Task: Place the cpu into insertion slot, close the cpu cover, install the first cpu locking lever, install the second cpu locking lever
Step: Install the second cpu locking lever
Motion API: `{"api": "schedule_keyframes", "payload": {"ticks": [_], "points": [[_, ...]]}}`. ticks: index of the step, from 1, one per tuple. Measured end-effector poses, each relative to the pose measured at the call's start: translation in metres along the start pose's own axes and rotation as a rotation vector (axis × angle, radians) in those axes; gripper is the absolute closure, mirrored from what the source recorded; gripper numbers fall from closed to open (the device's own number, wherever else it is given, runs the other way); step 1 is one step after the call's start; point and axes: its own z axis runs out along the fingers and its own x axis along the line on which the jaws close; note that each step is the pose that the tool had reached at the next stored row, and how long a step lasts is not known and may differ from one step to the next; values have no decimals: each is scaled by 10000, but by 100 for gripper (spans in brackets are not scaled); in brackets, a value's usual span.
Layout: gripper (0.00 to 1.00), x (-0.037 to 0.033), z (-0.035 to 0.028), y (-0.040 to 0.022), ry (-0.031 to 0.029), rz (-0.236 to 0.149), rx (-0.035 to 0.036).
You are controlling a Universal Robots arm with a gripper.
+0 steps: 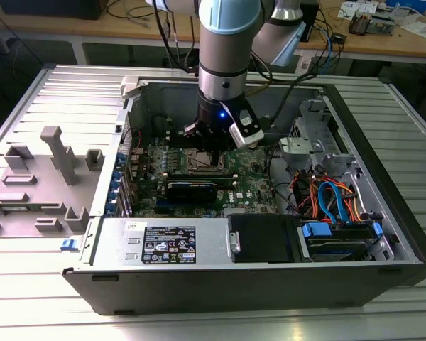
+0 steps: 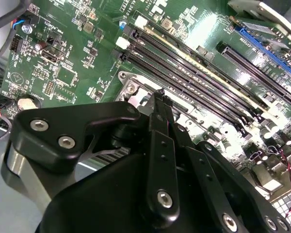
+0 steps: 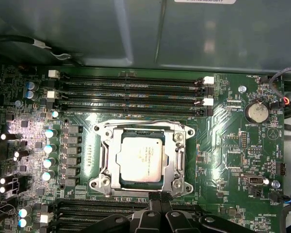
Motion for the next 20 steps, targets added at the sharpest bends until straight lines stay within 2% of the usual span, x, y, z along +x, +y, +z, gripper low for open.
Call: {"api": "schedule_keyframes", "payload": {"ticks": [11,15,18,20], "points": [[89,0,-3,0,0,2,0],[89,0,-75,-4,0,2,-1],[89,6,-77,-52,2,2,0],[89,49,-77,-110,2,3,-11]]}}
